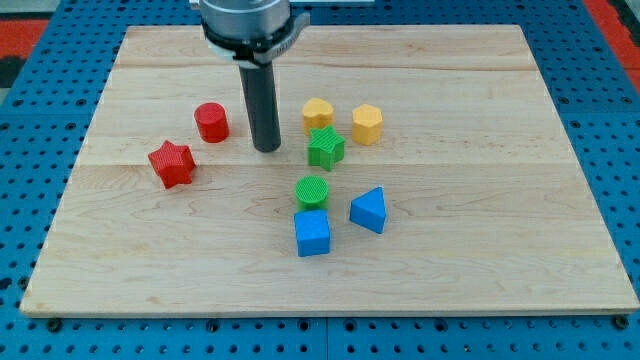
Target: Push the green circle into the triangle
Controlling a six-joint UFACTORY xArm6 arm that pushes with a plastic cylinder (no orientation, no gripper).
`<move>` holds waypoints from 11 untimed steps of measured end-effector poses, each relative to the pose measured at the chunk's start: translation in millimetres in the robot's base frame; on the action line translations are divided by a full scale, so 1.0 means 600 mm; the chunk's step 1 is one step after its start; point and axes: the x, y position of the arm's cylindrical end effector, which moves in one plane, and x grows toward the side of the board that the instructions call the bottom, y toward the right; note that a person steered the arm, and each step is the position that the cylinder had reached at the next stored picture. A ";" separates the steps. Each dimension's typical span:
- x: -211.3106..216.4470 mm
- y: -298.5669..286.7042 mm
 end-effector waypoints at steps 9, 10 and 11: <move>0.141 0.187; 0.135 0.209; 0.153 0.260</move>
